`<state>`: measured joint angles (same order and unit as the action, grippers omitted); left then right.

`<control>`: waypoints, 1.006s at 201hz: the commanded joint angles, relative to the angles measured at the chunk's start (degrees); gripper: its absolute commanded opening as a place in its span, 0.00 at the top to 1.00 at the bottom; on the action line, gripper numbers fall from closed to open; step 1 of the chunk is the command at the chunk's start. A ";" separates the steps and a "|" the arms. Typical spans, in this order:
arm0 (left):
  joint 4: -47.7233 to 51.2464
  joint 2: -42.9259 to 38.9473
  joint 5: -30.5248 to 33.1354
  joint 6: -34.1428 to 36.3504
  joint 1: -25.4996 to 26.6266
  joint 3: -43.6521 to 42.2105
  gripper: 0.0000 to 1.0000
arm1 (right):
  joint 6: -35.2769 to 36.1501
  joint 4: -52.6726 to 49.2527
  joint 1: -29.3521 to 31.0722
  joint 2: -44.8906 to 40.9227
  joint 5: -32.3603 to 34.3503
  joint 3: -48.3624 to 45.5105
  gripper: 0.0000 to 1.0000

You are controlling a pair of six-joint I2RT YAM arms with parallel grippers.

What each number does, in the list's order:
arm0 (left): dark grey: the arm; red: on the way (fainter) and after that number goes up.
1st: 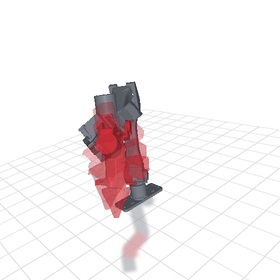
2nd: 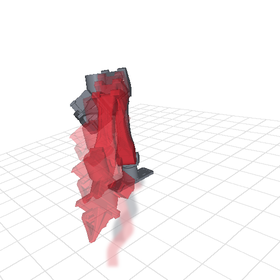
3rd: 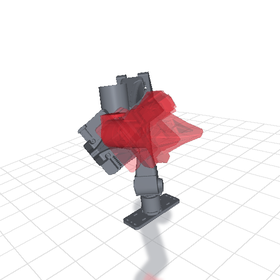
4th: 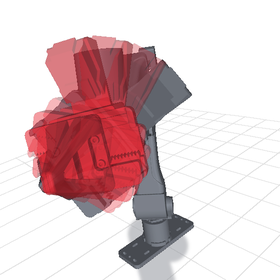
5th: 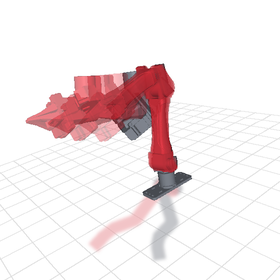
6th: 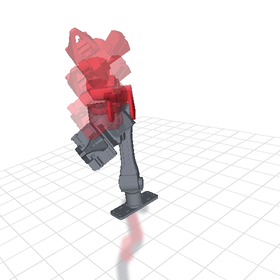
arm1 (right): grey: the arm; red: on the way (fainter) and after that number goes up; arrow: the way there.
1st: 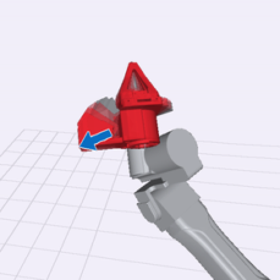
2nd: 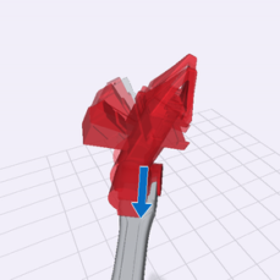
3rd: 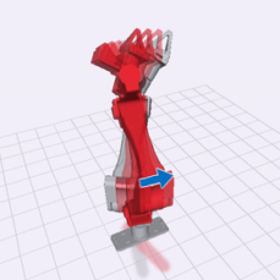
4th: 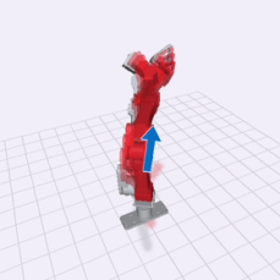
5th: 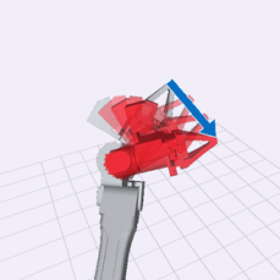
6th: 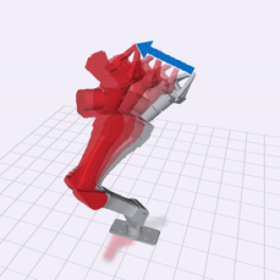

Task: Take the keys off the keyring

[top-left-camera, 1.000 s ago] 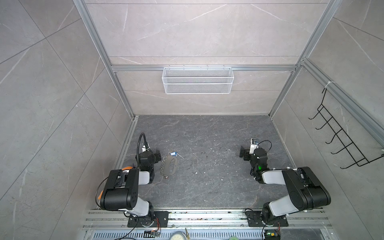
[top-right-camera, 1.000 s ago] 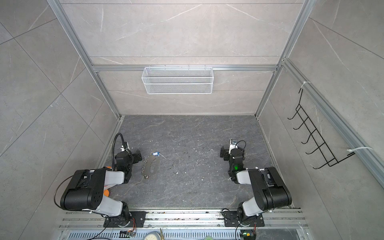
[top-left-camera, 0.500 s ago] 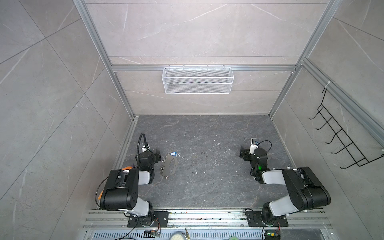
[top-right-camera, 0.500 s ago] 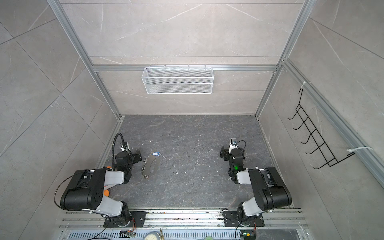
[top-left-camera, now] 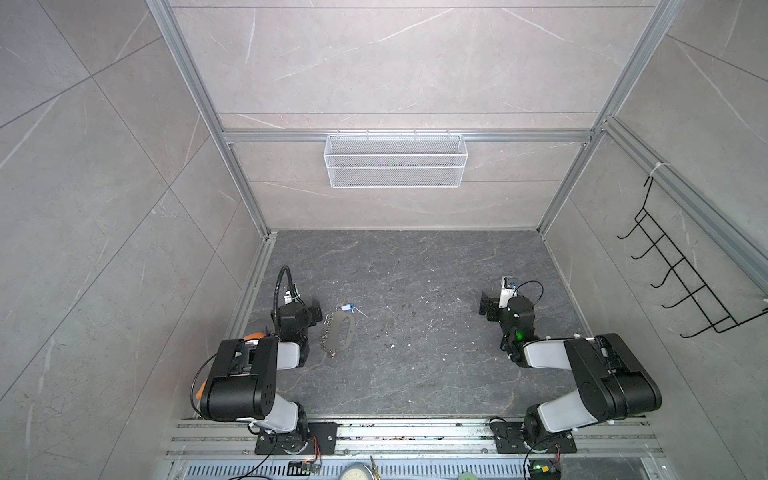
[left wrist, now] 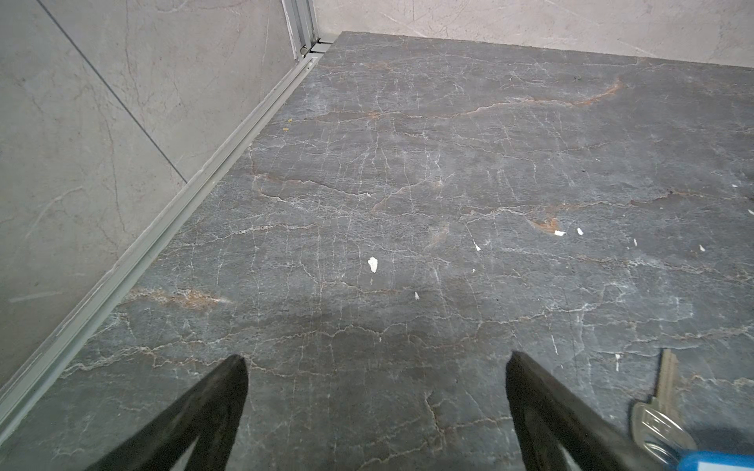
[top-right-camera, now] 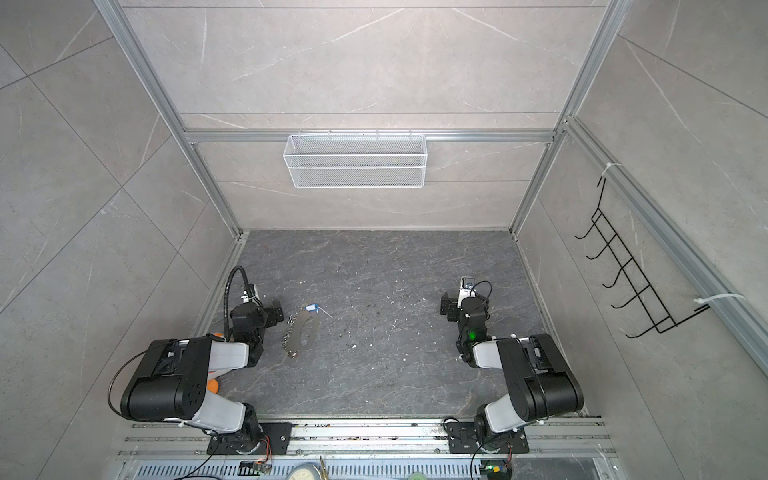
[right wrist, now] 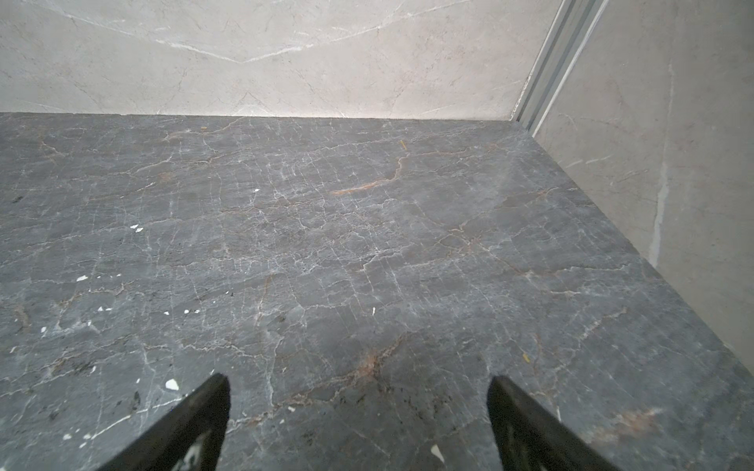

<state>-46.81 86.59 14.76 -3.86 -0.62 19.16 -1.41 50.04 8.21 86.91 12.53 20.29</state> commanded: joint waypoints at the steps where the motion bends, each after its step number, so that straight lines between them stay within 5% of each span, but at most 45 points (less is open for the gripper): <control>1: -3.38 -0.63 -0.17 1.44 -0.14 0.62 0.00 | 0.81 1.50 -0.29 0.19 -0.67 -0.18 0.01; 38: 6.07 -6.04 -3.39 2.62 -0.10 3.58 0.00 | 1.38 -2.09 -0.16 -3.93 -0.32 0.04 0.01; 99: 18.61 -16.97 -0.06 -2.53 -0.13 8.17 0.00 | -3.77 -29.83 1.84 -11.80 5.41 10.71 0.01; 120: 16.60 -19.89 1.80 -10.90 -0.15 8.75 0.00 | -8.39 -33.76 3.45 -15.53 11.41 12.02 0.01; 139: 26.81 -21.00 9.29 -28.76 -0.15 12.75 0.00 | -18.17 -36.55 3.32 -18.84 14.30 12.53 0.01; 153: 46.55 -22.22 14.66 -48.41 -0.59 18.83 0.00 | -19.42 -31.98 2.86 -21.51 5.16 10.39 0.01; 175: 45.67 -23.12 7.70 -47.16 -0.92 20.16 0.00 | -23.49 -24.27 2.02 -23.32 -7.63 6.72 0.01; 190: 42.89 -25.24 5.34 -49.21 -0.87 18.11 0.00 | -32.38 -37.59 1.88 -22.38 -5.55 11.70 0.00; 202: 39.39 -28.13 3.33 -50.63 -0.91 15.41 0.00 | -29.61 -45.43 1.64 -19.15 -9.35 17.86 0.00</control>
<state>-7.40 62.89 21.50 -45.47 -1.43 37.47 -24.51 18.31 10.35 64.34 10.37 30.17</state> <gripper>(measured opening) 0.998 0.991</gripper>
